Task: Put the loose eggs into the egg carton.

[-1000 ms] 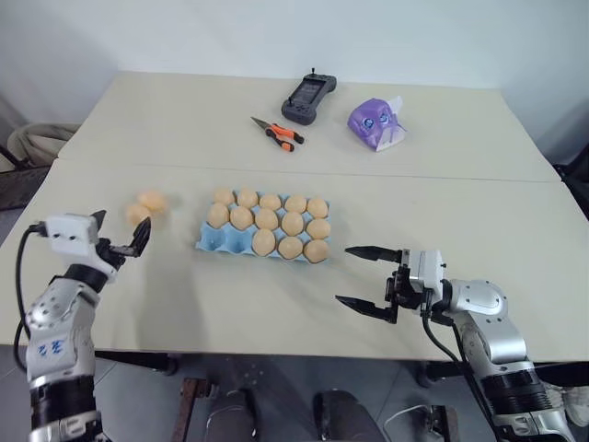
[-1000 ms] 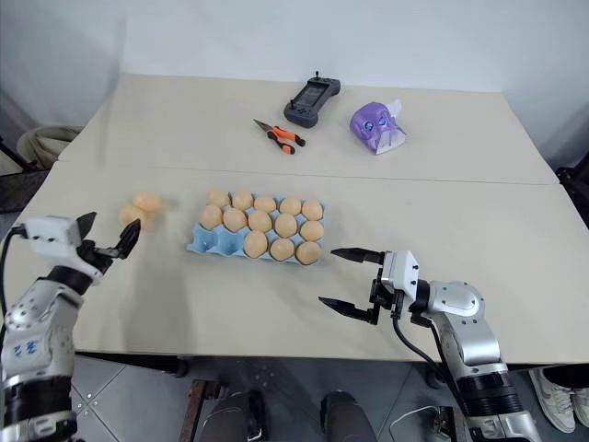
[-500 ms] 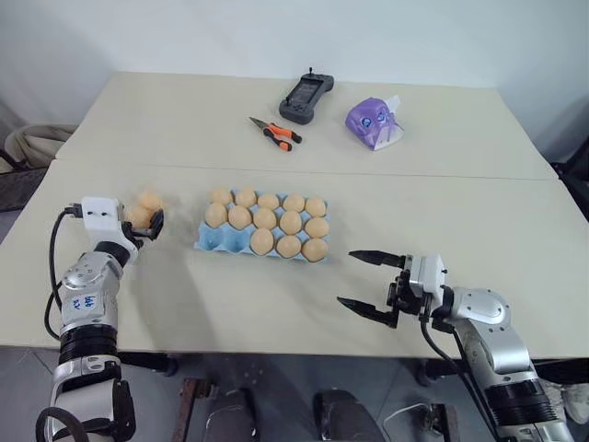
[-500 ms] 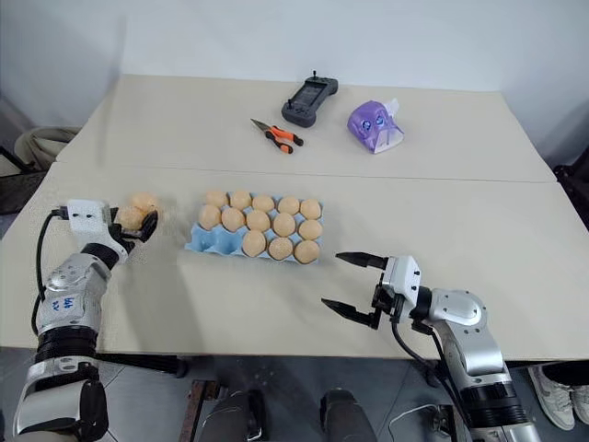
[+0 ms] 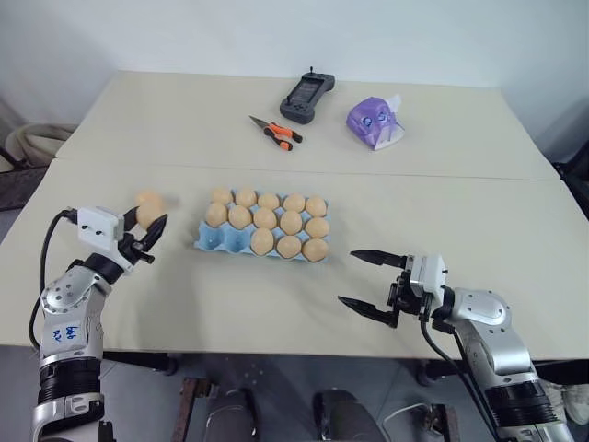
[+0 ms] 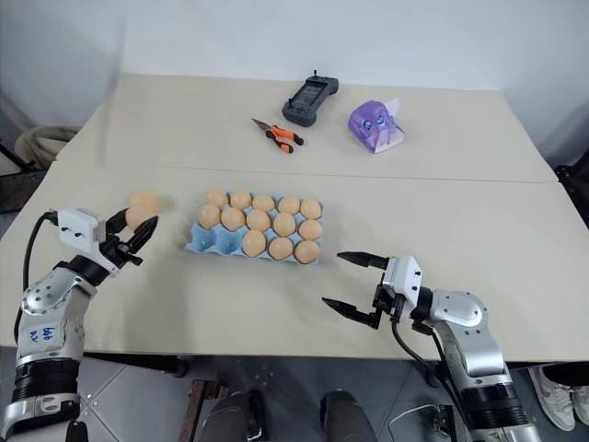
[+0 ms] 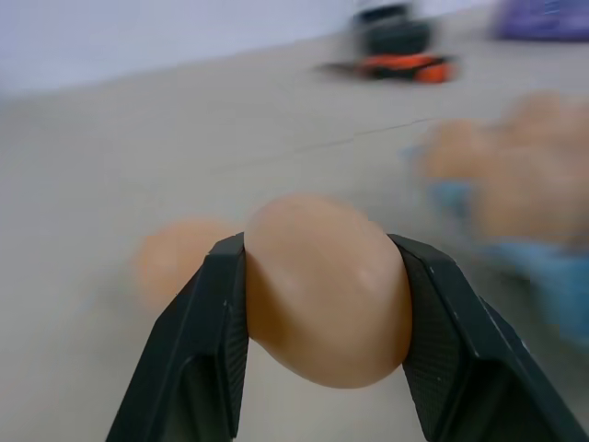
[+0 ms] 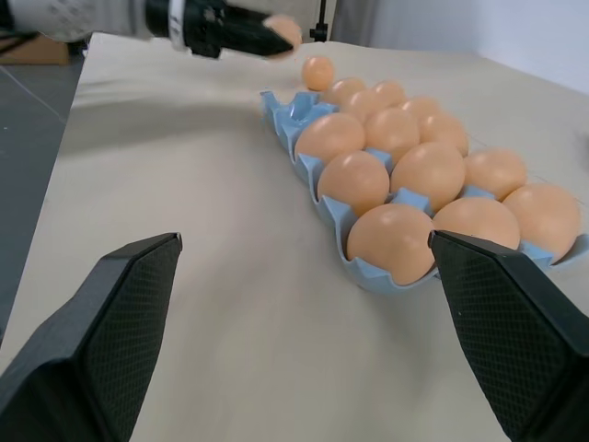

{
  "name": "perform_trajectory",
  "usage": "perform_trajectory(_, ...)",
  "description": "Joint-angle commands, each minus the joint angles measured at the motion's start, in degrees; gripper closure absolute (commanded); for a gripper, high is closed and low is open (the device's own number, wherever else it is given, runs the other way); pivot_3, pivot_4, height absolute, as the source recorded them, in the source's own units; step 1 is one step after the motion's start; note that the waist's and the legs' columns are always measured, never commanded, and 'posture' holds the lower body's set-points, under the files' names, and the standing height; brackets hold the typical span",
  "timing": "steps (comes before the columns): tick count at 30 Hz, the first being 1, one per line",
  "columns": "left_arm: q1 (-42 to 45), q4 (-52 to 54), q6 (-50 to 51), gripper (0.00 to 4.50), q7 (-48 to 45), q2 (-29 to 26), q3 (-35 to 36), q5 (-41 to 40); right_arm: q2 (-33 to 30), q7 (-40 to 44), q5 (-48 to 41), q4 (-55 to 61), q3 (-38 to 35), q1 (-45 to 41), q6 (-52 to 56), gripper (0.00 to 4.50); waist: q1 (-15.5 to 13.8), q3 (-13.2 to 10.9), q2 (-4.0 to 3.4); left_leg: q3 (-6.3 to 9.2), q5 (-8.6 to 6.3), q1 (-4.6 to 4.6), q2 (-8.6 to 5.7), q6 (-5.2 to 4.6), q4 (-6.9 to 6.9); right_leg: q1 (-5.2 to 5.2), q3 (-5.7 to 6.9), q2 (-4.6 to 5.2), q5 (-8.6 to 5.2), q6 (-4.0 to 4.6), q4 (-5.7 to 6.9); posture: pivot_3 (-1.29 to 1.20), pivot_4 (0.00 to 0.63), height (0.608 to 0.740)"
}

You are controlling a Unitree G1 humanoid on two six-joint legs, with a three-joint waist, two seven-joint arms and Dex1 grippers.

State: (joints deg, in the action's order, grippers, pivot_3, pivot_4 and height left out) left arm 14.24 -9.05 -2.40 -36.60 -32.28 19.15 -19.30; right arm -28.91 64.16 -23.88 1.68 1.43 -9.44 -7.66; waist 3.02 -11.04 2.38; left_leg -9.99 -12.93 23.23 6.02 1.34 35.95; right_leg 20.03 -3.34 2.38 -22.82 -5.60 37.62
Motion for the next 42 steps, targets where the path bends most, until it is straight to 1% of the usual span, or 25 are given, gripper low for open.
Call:
perform_trajectory(1, 0.09, 6.58, 1.76, 2.55, -4.41, -0.10, -5.56, -0.44, -0.77, -0.32, -0.27, 0.04, -1.79, -0.04, -0.80, 0.00, -0.16, 0.00, 0.00, 0.00, 0.00, -0.02, -0.06, 0.00, 0.00, -0.05, 0.05, 0.02, 0.00, 0.00, -0.01, 0.00, 0.150, 0.740)
perform_trajectory(2, 0.57, 6.83, 2.15, 2.55, -5.01, 0.14, -7.26, 0.40, -0.78, -0.41, -0.20, -0.11, -1.84, -0.12, -0.81, 0.00, -0.17, 0.00, 0.00, 0.02, -0.11, -0.05, -0.12, 0.18, 0.00, -0.11, 0.07, 0.05, 0.01, 0.00, -0.01, 0.00, 0.150, 0.740)
perform_trajectory(4, 2.38, 5.95, 2.97, 2.55, -5.45, 1.37, -10.20, 1.21, -0.76, -0.59, -0.09, -0.15, -1.82, -0.21, -0.84, 0.00, -0.10, 0.00, -0.01, 0.10, -0.16, -0.13, -0.18, 0.12, 0.02, -0.24, 0.04, 0.16, 0.03, -0.02, -0.06, 0.00, 0.150, 0.740)
perform_trajectory(7, 7.00, 0.86, 3.02, 2.55, -5.85, 3.75, -15.20, 4.31, -0.70, -1.38, 0.09, 1.05, -1.90, 0.25, -0.59, 0.00, -0.17, 0.00, -0.01, 0.13, -0.16, -0.12, -0.19, 0.04, 0.02, -0.32, 0.05, 0.16, 0.13, -0.08, -0.20, 0.00, 0.150, 0.740)
perform_trajectory(10, 9.61, -2.88, 2.21, 2.55, -6.36, 4.96, -16.85, 5.48, -0.90, -2.33, 0.02, 2.54, -2.31, 1.22, -0.33, 0.00, -0.19, 0.00, -0.01, 0.13, -0.16, -0.09, -0.25, -0.04, 0.04, -0.29, 0.01, 0.17, 0.14, -0.09, -0.24, 0.00, 0.150, 0.740)
perform_trajectory(11, 9.98, -3.55, 1.81, 2.55, -6.55, 5.12, -16.91, 5.50, -0.98, -2.55, -0.01, 2.90, -2.41, 1.48, -0.28, 0.00, -0.10, 0.00, -0.01, 0.12, -0.07, -0.07, -0.20, -0.27, 0.04, -0.27, 0.00, 0.15, 0.13, -0.09, -0.26, 0.00, 0.150, 0.740)
perform_trajectory(13, 10.45, -4.37, 1.00, 2.55, -7.51, 5.32, -16.83, 5.00, -1.01, -3.09, 0.04, 3.39, -2.67, 2.15, -0.28, 0.00, 0.06, 0.00, -0.02, 0.12, -0.09, -0.06, -0.09, -0.23, 0.03, -0.27, -0.01, 0.12, 0.13, -0.08, -0.32, 0.00, 0.150, 0.740)
perform_trajectory(17, 10.29, -4.96, 0.60, 1.34, -9.25, 4.81, -16.38, 4.29, -0.65, -4.01, 0.44, 3.47, -2.66, 3.29, -0.86, 0.00, -0.01, -0.01, -0.04, 0.11, -0.08, -0.06, -0.02, -0.18, 0.02, -0.20, -0.01, 0.03, 0.09, -0.05, -0.29, 0.00, 0.150, 0.740)
perform_trajectory(21, 8.43, -2.34, 0.26, 0.07, -8.72, 3.45, -13.09, 2.68, -0.26, -4.11, 0.67, 2.88, -2.47, 3.03, -1.25, 0.00, 0.11, -0.01, -0.04, 0.10, -0.08, -0.06, -0.13, -0.25, 0.08, -0.23, -0.02, 0.05, 0.11, -0.08, -0.24, 0.00, 0.150, 0.740)
perform_trajectory(25, 5.06, 1.56, 0.35, 0.03, -8.79, 1.94, -6.96, -1.68, -0.17, -3.09, 0.52, 1.43, -2.37, 2.20, -1.93, 0.00, 0.26, -0.01, -0.04, 0.09, -0.09, -0.07, -0.08, -0.27, 0.07, -0.24, -0.02, 0.15, 0.12, -0.10, -0.22, 0.00, 0.150, 0.740)
perform_trajectory(29, -0.76, 6.40, 1.75, 0.03, -4.84, 0.98, 0.34, -4.14, -0.17, -1.56, 0.18, -0.35, -2.12, 1.09, -2.65, 0.00, 0.18, -0.03, -0.06, 0.12, -0.11, -0.08, 0.02, -0.24, -0.02, -0.22, 0.00, 0.11, 0.10, -0.06, -0.24, 0.00, 0.150, 0.740)
perform_trajectory(31, -4.43, 8.63, 2.18, 0.03, -1.87, 1.42, 4.83, -5.51, -0.02, -0.70, 0.00, -1.19, -1.97, 0.39, -2.85, 0.00, 0.23, -0.03, -0.06, 0.13, -0.11, -0.07, 0.08, -0.24, -0.01, -0.22, 0.01, 0.11, 0.09, -0.05, -0.27, 0.00, 0.150, 0.740)
perform_trajectory(32, -7.07, 9.49, 1.82, 0.03, 0.28, 1.98, 7.82, -5.80, 0.18, -0.22, 0.01, -1.82, -1.79, -0.10, -3.09, 0.00, 0.29, -0.03, -0.06, 0.13, -0.13, -0.07, 0.13, -0.25, -0.01, -0.25, 0.01, 0.14, 0.09, -0.05, -0.31, 0.00, 0.150, 0.740)
perform_trajectory(34, -10.86, 10.60, 1.17, 0.03, 3.26, 2.83, 11.39, -5.73, 0.52, 0.41, 0.04, -2.78, -1.60, -0.78, -3.46, 0.00, 0.41, -0.03, -0.06, 0.09, -0.17, -0.08, 0.17, -0.28, 0.00, -0.28, -0.02, 0.15, 0.10, -0.05, -0.38, 0.00, 0.150, 0.740)
perform_trajectory(38, -18.91, 12.21, -1.52, 0.03, 13.30, 8.12, 18.89, -4.11, 1.19, 1.48, 0.17, -4.75, -1.27, -2.10, -4.20, 0.00, 0.38, -0.03, -0.06, 0.11, -0.23, -0.09, 0.18, -0.31, -0.02, -0.35, 0.01, 0.20, 0.10, -0.05, -0.50, 0.00, 0.150, 0.740)
perform_trajectory(42, -23.45, 14.07, -0.67, 0.03, 17.46, 11.43, 21.53, -6.01, 1.70, 1.81, 0.12, -5.62, -1.48, -2.65, -4.87, 0.00, 0.00, -0.01, -0.01, 0.23, -0.53, -0.06, 0.18, -0.20, 0.00, -0.45, 0.08, 0.23, 0.10, -0.05, -0.65, 0.00, 0.150, 0.740)
